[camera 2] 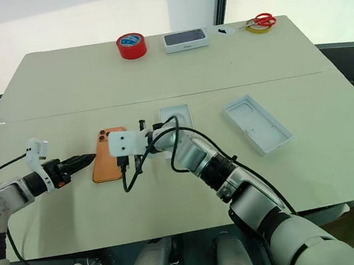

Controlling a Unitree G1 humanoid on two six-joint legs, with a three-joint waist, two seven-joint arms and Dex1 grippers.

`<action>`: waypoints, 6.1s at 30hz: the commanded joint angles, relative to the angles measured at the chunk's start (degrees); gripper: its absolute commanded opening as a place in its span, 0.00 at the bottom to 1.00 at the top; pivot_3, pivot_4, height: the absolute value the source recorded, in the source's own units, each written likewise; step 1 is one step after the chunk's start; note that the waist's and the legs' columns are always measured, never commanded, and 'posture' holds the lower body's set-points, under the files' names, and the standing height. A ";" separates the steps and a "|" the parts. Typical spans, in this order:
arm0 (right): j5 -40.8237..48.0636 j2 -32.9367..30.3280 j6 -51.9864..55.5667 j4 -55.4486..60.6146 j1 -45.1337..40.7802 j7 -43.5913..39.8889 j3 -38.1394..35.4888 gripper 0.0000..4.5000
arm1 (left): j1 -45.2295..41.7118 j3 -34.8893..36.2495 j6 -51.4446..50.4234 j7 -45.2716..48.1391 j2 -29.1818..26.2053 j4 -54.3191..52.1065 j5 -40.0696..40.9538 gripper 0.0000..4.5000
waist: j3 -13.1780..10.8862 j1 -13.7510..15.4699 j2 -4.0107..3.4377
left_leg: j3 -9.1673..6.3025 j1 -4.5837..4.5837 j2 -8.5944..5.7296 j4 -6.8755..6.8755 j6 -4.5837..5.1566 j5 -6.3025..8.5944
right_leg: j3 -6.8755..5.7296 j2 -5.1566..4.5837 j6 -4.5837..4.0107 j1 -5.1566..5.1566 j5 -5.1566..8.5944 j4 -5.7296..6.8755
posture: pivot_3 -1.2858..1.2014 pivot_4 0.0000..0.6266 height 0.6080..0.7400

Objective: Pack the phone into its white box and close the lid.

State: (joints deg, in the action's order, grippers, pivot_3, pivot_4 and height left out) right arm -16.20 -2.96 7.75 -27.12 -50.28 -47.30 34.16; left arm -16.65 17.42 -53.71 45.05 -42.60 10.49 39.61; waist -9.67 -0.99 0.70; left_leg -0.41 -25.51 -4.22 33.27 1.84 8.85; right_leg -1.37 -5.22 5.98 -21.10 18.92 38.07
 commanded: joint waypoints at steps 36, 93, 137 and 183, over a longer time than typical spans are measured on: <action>-3.88 1.34 0.07 -3.58 -2.82 -1.61 -0.06 0.01 | -5.12 -10.27 -15.47 3.54 4.94 -5.01 -2.34 0.63 | 0.43 0.36 -0.31 | 0.00 0.15 -0.07 -0.18 -0.12 -0.07 | 0.01 -0.06 -0.02 0.04 0.01 0.05 | 0.52 0.24 0.99; -5.12 0.45 -0.45 -3.26 -1.91 -4.26 -1.10 0.00 | -6.06 9.31 -22.52 -4.19 15.12 1.60 9.96 0.12 | 0.47 -0.21 -0.16 | -0.03 0.16 0.01 -0.24 -0.21 -0.15 | 0.01 0.00 -0.02 -0.01 0.01 0.03 | 0.52 0.24 0.99; 15.75 -28.92 -1.86 22.84 19.43 -19.72 -14.96 0.47 | -6.51 8.92 -16.81 -9.51 21.55 -6.25 18.89 0.00 | 0.21 0.39 0.23 | 0.00 -0.06 0.02 -0.09 0.02 -0.03 | 0.01 -0.12 -0.03 0.01 0.02 -0.19 | 0.52 0.24 0.99; 30.47 -34.67 11.00 39.02 26.29 -17.24 -28.78 0.99 | -9.17 6.60 -27.55 -22.09 27.06 -3.62 32.36 0.00 | 0.12 1.61 0.37 | -0.01 -0.06 0.01 0.07 0.10 0.02 | 0.00 -0.13 -0.02 0.12 0.02 -0.21 | 0.52 0.24 0.99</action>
State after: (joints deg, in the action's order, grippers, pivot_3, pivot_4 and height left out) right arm 12.43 -36.63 20.41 13.41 -23.45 -64.52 9.14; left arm -25.13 23.97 -81.11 22.75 -15.56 7.76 70.66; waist -9.54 0.62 1.07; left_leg -0.42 -25.56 -4.20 33.35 1.94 8.88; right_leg -1.37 -5.35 5.97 -20.96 18.94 37.85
